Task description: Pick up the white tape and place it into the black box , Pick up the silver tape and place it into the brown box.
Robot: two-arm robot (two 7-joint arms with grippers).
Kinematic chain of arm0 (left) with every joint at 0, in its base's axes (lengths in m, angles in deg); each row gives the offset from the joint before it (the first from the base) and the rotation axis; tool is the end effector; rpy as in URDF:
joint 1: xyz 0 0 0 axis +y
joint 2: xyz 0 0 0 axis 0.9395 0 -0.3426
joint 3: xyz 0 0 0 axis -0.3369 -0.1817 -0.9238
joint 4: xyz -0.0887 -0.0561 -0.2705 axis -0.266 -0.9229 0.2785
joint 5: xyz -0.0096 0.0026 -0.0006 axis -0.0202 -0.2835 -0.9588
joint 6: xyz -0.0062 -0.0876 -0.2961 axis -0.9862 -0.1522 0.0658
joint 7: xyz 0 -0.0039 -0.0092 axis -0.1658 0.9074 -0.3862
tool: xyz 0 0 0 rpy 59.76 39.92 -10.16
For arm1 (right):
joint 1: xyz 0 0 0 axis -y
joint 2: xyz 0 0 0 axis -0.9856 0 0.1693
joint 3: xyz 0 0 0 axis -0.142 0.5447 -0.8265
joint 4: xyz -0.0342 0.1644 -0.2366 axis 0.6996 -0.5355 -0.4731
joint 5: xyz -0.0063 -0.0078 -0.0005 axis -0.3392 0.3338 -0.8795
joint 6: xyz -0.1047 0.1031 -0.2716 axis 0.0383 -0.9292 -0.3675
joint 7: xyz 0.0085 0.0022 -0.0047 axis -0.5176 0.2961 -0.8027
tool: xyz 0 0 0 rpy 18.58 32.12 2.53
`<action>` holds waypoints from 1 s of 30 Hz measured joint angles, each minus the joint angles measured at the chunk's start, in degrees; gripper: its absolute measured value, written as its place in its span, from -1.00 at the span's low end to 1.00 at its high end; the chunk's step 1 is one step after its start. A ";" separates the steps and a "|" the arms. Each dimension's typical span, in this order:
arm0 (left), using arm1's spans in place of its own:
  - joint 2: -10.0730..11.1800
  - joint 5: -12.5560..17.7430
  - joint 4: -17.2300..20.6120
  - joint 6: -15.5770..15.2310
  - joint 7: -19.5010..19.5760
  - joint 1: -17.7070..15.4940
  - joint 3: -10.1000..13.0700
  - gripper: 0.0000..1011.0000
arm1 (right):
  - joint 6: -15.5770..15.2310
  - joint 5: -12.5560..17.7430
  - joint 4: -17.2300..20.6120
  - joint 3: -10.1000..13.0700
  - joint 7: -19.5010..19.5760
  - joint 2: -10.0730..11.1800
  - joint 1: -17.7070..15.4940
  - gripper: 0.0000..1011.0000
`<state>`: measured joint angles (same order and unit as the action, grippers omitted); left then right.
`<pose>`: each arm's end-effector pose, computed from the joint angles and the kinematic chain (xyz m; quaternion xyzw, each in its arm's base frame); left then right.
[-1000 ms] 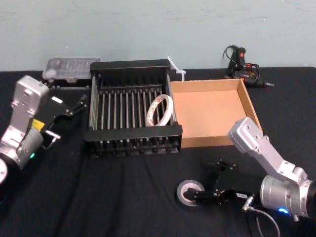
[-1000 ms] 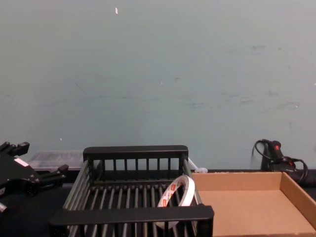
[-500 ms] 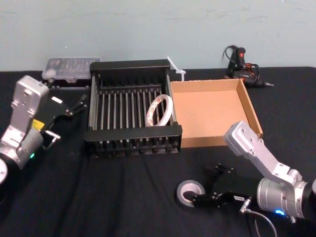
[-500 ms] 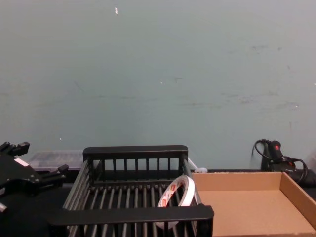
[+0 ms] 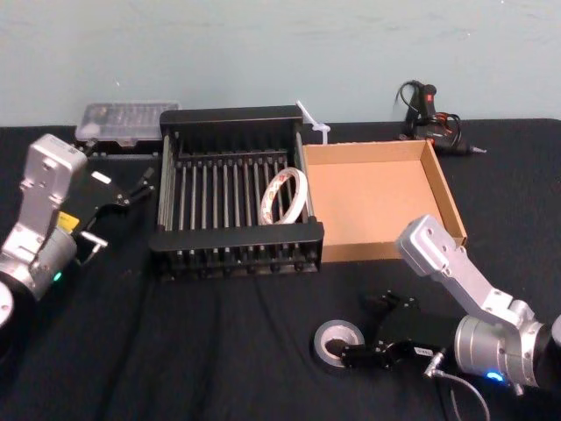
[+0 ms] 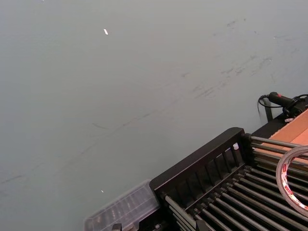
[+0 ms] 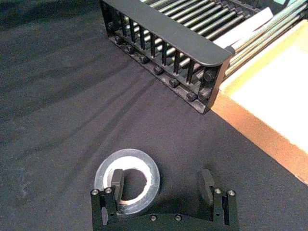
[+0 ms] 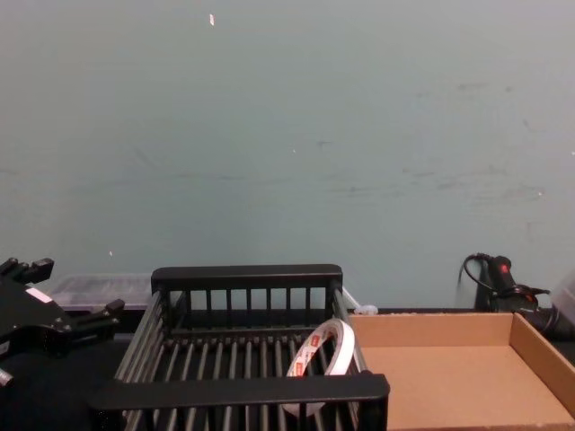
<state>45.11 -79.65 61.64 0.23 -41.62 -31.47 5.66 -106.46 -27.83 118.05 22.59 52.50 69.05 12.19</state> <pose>0.3581 0.0826 -0.3022 0.1414 -0.1325 0.5800 0.7912 0.2983 -0.0197 -0.2732 -0.2861 0.0975 -0.3091 0.9017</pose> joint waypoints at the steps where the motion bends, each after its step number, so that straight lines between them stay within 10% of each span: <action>1: 0.00 0.00 0.00 0.00 0.00 0.00 0.00 0.98 | 0.00 0.00 0.00 0.00 0.00 0.01 0.00 0.98; 30: 0.00 0.00 0.00 0.00 0.00 0.00 0.00 0.98 | 0.04 -0.01 0.11 0.04 -0.03 0.11 -0.07 0.98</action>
<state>45.11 -79.65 61.64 0.23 -41.62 -31.47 5.67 -106.42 -27.84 118.16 22.63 52.48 69.16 12.12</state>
